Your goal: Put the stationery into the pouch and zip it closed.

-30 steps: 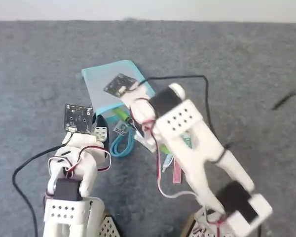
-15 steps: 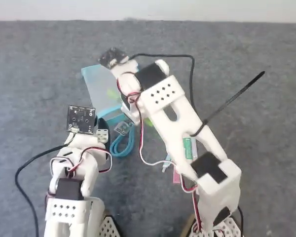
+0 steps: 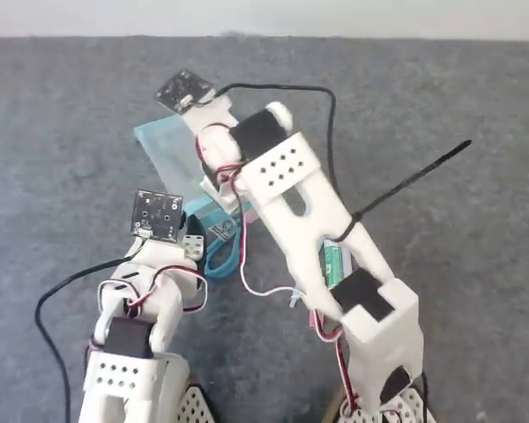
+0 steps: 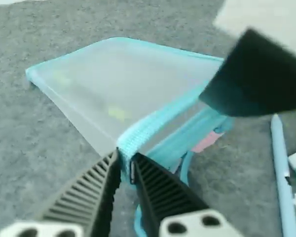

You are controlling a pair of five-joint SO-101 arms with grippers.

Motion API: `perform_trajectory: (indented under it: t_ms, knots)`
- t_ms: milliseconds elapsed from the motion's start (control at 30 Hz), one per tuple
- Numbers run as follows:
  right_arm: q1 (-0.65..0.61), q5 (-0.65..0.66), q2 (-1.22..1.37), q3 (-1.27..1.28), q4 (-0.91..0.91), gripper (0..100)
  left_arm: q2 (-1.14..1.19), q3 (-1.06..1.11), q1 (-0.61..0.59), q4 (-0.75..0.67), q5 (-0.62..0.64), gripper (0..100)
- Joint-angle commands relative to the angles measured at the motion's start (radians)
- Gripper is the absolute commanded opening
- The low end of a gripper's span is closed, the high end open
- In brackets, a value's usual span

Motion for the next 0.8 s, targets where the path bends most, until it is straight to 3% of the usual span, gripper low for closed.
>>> perform_trajectory:
  t_ms: [0, 267, 567, 767]
  knots:
    - [0.012, -0.014, -0.179, -0.043, 0.047, 29.9, -0.021, -0.018, 0.009, -0.034, -0.012, 1]
    - [0.163, -0.025, -0.532, 0.382, 0.002, 29.9, -0.021, -0.019, 0.009, -0.034, -0.012, 1]
    - [0.245, -0.026, -0.897, 1.247, -0.277, 29.9, -0.021, -0.019, 0.008, -0.034, -0.012, 1]
    - [0.331, -0.021, -0.997, 1.577, -0.455, 29.9, -0.021, -0.018, 0.008, -0.034, -0.012, 1]
